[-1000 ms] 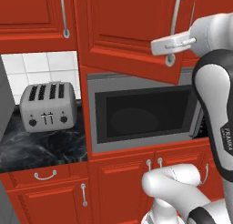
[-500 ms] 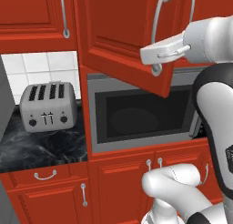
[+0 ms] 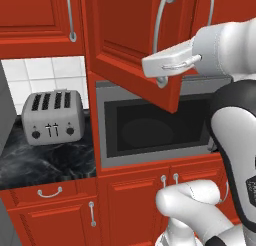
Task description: Move the bowls from the cabinet to the plates on the dining table.
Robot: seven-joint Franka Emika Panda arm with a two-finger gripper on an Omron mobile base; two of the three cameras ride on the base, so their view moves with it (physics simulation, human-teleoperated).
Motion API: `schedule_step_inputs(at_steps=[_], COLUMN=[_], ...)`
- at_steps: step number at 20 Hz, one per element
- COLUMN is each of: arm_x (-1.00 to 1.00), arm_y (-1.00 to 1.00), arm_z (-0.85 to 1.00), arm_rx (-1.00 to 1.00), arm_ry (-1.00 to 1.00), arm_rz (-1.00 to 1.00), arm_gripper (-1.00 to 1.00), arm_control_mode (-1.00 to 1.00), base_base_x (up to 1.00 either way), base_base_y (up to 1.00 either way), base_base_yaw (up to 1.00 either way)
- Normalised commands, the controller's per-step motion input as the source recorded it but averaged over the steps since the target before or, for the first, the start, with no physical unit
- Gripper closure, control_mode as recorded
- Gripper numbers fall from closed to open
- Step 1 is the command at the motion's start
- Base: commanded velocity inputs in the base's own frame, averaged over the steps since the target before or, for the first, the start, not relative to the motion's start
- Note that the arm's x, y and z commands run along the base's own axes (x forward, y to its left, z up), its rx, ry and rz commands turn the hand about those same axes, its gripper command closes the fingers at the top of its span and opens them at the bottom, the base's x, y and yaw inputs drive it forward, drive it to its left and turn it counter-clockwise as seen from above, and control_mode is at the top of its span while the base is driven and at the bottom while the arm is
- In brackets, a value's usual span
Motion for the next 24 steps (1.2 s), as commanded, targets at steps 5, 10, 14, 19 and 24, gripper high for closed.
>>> schedule_step_inputs(at_steps=[5,10,14,19,24], arm_x=[-0.01,-0.15,-0.76,-0.63,-0.09], arm_y=[0.07,0.02,-0.17,-0.47,-0.77], arm_z=[-0.01,0.0,0.0,0.0,0.0], arm_rx=[0.0,0.0,0.01,0.04,0.08], arm_ry=[0.0,-0.01,-0.06,-0.03,0.0], arm_rz=[0.0,0.0,-0.06,-0.18,-0.35], arm_gripper=[-1.0,-1.0,-1.0,-1.0,-1.0], arm_control_mode=[-1.0,-1.0,-1.0,-1.0,-1.0], base_base_x=[0.0,0.0,0.0,0.0,0.0], base_base_y=[0.0,0.0,0.0,0.0,0.0], base_base_yaw=[0.0,0.0,0.0,0.0,0.0])
